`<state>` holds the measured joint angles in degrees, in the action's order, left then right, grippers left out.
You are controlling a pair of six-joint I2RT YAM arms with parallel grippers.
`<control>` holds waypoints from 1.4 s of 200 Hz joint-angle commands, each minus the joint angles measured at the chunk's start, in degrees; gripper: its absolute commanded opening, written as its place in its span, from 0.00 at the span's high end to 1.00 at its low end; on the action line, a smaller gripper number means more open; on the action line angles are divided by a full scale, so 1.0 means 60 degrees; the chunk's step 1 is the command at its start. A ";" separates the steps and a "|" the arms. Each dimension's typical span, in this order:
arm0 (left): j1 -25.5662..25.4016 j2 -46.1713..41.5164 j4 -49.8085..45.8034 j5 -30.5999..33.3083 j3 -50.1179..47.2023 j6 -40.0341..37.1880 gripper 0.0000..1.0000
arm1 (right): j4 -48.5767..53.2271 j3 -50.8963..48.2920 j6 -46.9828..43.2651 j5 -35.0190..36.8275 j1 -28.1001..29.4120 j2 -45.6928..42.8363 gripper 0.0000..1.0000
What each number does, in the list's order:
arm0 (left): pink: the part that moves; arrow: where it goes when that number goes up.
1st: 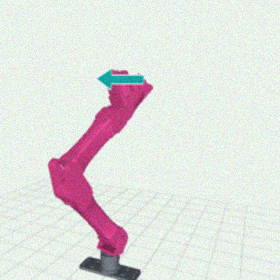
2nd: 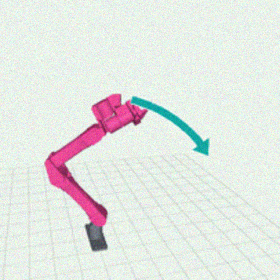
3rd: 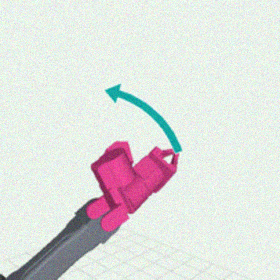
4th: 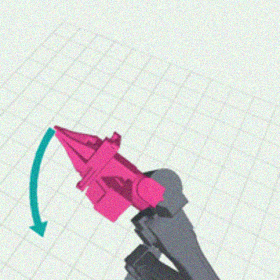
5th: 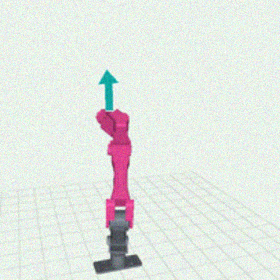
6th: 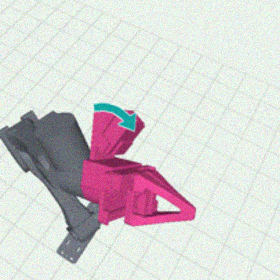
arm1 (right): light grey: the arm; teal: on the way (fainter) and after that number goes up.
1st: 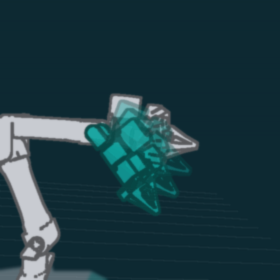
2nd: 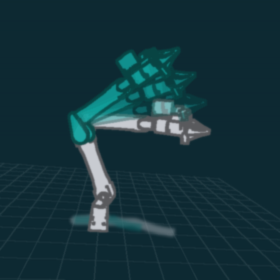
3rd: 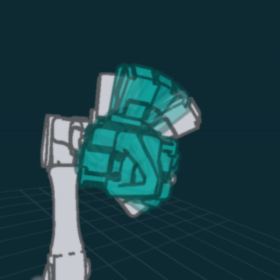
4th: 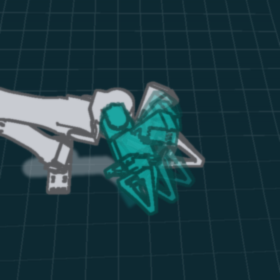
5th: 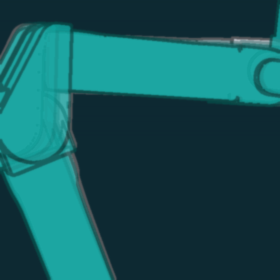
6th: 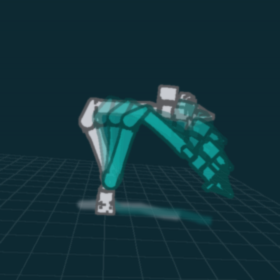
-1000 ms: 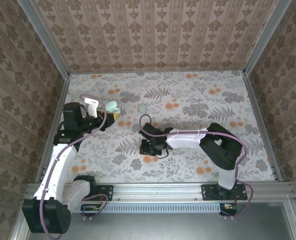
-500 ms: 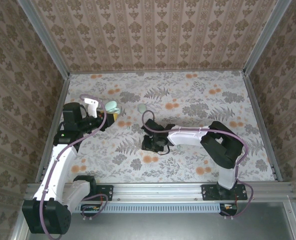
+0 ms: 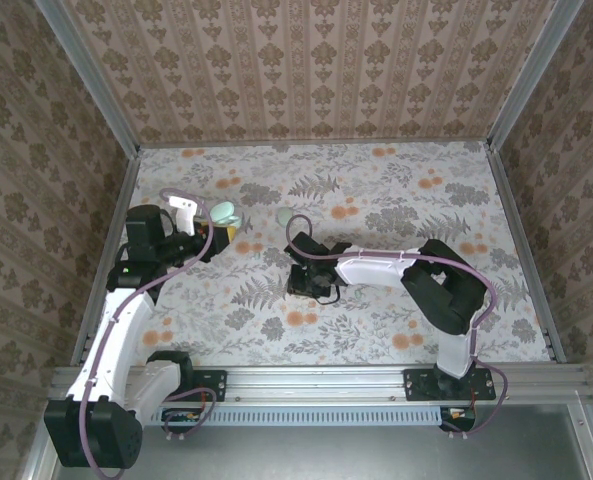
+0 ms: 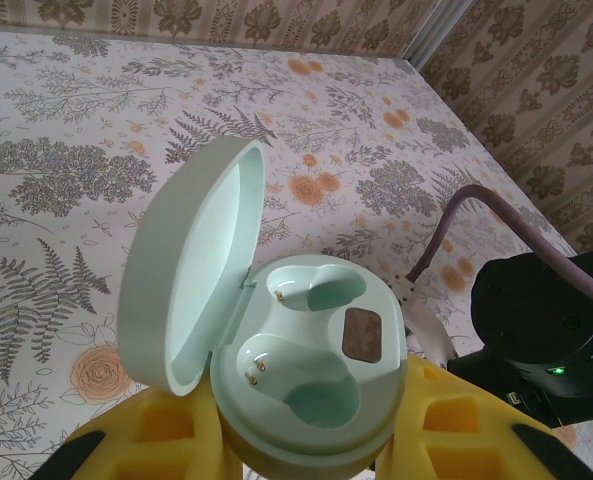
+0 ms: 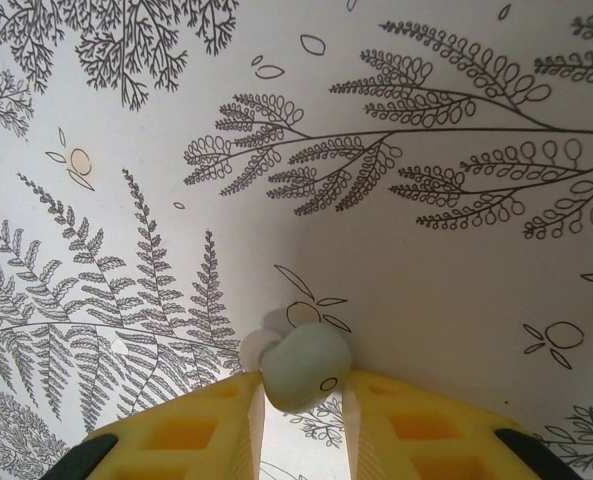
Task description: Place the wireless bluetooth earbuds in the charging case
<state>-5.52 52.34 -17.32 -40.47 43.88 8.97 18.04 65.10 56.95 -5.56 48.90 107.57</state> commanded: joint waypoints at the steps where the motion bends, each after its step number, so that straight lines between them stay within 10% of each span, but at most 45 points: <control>1: 0.0067 -0.0063 0.0177 -0.0104 0.0021 -0.0221 1.00 | 0.0398 0.0252 -0.0163 0.0220 -0.0051 0.0159 0.71; 280: 0.0041 0.0158 0.0485 -0.0665 -0.0163 -0.0191 1.00 | -0.0656 -0.0424 0.1418 0.0621 0.0071 -0.0339 0.66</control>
<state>-5.52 53.30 -15.84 -42.83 43.09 8.75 13.89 61.69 64.18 -2.09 48.93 104.27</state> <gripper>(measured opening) 0.274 0.344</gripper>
